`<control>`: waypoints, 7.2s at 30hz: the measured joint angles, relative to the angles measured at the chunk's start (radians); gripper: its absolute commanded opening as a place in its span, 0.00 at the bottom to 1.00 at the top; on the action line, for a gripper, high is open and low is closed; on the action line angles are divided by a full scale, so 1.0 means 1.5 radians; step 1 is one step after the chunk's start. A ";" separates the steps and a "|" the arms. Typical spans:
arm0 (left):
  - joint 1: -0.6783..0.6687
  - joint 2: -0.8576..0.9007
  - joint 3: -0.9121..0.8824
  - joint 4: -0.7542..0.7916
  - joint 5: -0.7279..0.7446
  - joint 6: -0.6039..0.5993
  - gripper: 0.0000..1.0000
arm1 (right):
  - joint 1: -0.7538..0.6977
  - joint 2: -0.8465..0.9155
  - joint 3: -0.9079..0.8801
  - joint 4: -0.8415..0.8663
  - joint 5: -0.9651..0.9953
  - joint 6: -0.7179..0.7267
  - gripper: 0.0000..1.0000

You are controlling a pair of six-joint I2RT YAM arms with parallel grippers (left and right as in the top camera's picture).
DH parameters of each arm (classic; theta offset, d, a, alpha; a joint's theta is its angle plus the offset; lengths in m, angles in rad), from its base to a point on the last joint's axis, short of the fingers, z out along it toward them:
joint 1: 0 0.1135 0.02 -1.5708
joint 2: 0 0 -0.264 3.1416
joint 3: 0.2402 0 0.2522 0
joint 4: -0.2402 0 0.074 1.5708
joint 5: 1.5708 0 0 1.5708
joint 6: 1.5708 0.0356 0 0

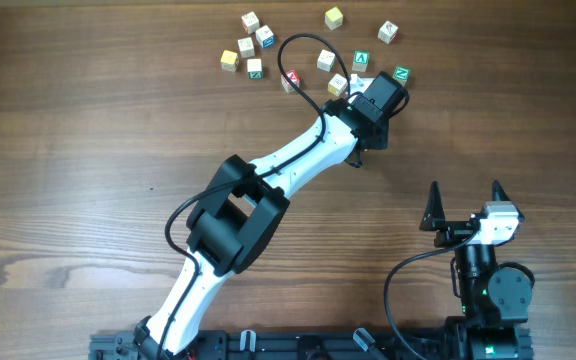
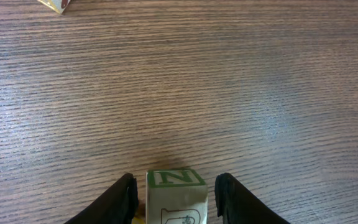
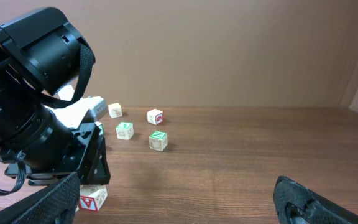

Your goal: Form a circle

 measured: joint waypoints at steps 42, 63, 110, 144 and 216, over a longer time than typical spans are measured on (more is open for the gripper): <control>0.176 -0.244 0.009 -0.125 -0.042 0.173 1.00 | 0.000 0.000 0.000 0.000 0.000 0.000 1.00; 0.215 -0.261 0.009 -0.147 -0.045 0.175 1.00 | 0.000 0.000 0.000 0.000 0.000 0.000 1.00; 0.215 -0.261 0.009 -0.149 -0.045 0.176 1.00 | 0.001 0.469 0.424 -0.092 -0.256 0.335 1.00; 0.215 -0.261 0.009 -0.149 -0.045 0.176 1.00 | 0.109 1.275 0.952 -0.154 -0.148 0.227 0.95; 0.215 -0.261 0.009 -0.149 -0.045 0.176 1.00 | 0.075 0.863 1.088 -0.810 0.053 0.180 0.19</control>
